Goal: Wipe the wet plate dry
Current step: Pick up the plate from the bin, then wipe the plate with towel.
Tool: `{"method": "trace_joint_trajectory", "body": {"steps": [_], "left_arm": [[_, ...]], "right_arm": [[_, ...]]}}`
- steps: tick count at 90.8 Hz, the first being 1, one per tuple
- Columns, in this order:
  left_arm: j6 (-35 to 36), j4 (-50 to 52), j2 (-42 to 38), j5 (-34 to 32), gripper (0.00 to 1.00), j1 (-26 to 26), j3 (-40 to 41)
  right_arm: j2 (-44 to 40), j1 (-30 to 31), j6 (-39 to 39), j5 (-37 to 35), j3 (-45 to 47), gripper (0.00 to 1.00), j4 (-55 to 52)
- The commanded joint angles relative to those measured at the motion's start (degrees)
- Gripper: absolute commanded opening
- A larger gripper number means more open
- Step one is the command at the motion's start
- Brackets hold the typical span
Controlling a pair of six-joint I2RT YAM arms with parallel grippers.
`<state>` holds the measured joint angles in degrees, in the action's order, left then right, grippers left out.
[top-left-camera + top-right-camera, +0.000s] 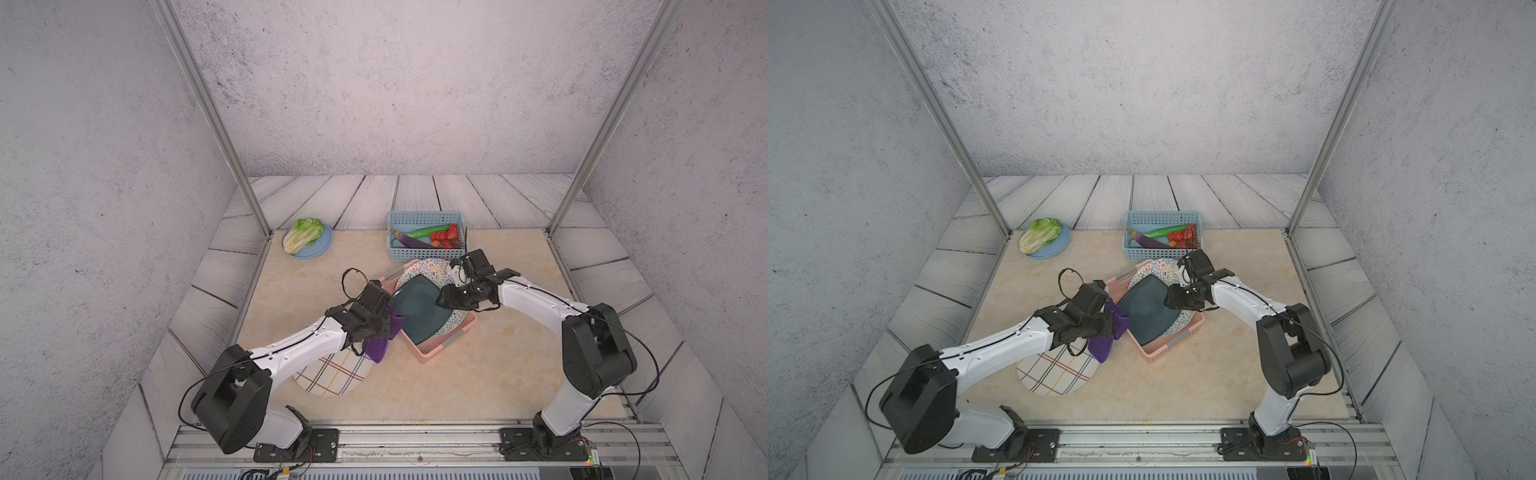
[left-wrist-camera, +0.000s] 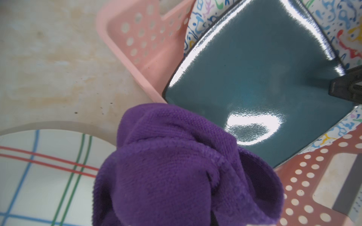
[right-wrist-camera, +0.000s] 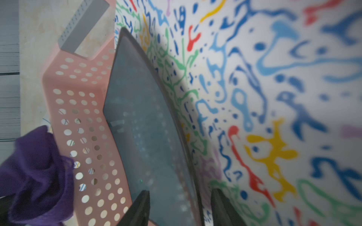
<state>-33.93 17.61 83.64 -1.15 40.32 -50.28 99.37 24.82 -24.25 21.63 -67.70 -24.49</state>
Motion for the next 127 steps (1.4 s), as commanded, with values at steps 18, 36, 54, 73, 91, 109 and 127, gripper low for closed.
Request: {"method": "trace_joint_trajectory", "body": {"steps": [18, 36, 54, 73, 91, 109, 127], "left_arm": [[-1.7, -9.4, 5.1, 6.8, 0.0, -0.2, 0.8], [-1.3, -6.8, -2.2, 5.0, 0.0, -0.4, 2.8], [1.8, -0.6, -16.8, 1.0, 0.0, -0.8, 3.2], [8.3, 4.0, -18.0, -1.8, 0.0, -0.8, -3.6], [7.1, 2.6, -9.9, 4.2, 0.0, 3.6, -8.9], [4.8, -1.3, -1.9, 2.5, 0.0, 14.7, -14.0], [-1.8, 0.5, -6.2, 0.8, 0.0, 5.2, -8.1]], "right_arm": [[2.7, -0.5, -7.7, 13.1, 8.4, 0.44, 15.7], [2.6, -0.5, -8.2, 12.1, 8.1, 0.08, 16.3], [-9.0, -0.5, -9.5, 12.8, 9.9, 0.0, 18.2], [-23.3, 1.9, -16.4, 14.5, 13.4, 0.0, 22.4], [-31.8, 6.1, -29.2, 10.9, 19.2, 0.0, 34.0], [-33.7, 7.0, -38.3, 10.0, 17.7, 0.0, 42.2], [-38.8, 7.2, -40.9, 8.0, 17.1, 0.0, 42.8]]}}
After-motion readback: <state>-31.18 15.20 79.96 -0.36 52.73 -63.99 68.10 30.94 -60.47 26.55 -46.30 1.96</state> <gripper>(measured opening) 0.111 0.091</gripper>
